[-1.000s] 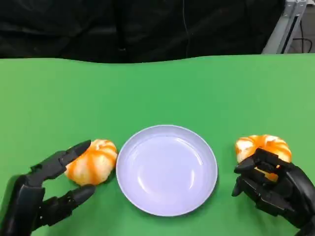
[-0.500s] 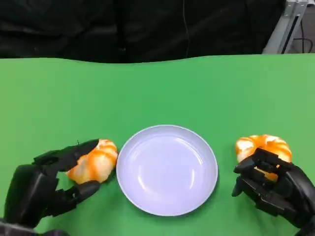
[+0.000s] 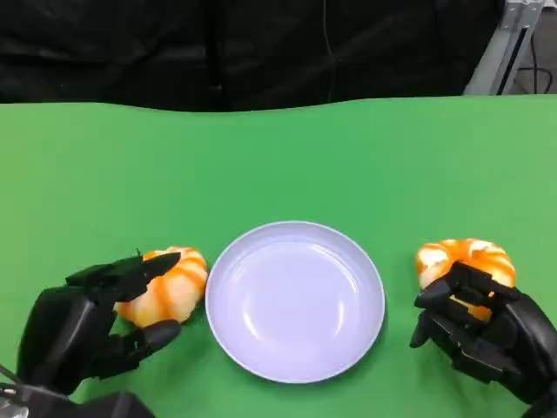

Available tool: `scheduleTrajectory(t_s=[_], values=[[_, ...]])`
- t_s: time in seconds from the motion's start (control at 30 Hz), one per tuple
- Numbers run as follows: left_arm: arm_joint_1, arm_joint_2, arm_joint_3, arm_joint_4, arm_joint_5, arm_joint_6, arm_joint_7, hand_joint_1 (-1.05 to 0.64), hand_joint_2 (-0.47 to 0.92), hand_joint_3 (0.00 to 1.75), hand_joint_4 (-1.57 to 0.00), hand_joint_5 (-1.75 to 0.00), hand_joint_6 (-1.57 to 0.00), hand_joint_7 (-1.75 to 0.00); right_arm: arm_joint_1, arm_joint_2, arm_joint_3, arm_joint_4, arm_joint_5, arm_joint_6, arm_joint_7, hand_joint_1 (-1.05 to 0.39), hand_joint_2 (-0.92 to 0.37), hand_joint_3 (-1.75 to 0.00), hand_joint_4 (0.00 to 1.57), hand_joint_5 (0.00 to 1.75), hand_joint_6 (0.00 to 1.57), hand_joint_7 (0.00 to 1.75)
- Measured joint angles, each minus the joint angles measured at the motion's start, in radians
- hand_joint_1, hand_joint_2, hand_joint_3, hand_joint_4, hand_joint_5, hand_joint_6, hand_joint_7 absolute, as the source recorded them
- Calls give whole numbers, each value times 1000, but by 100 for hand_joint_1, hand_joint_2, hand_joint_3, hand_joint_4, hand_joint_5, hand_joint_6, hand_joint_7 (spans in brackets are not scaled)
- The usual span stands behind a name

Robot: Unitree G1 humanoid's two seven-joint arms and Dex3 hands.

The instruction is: Grasp the bread from the table and place it into the plate.

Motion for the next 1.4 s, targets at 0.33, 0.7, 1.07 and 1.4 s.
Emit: scheduleTrajectory(t_s=[0.33, 0.7, 1.07, 1.4], values=[[-14, 20, -54, 8, 0, 79, 4, -88, 92, 29, -44, 0, -59, 0, 0, 0, 0, -1, -1, 0, -5, 0, -83, -59, 51, 167, 58, 122], [-25, 41, -108, -2, 1, 144, -11, -88, 92, 25, -42, 0, -59, 0, 0, 0, 1, -2, -1, 0, -5, 0, -83, -59, 51, 166, 59, 121], [-67, 41, -159, 21, -2, 181, -22, -86, 92, 17, -42, 0, -50, 0, 0, 0, 0, -2, 0, 0, -2, 1, -84, -59, 52, 165, 59, 120], [-114, 38, -196, 116, -2, 184, -10, -85, 92, 16, -42, 0, -45, 0, 0, 0, 0, -2, 1, 0, 2, -2, -83, -56, 53, 164, 60, 119]])
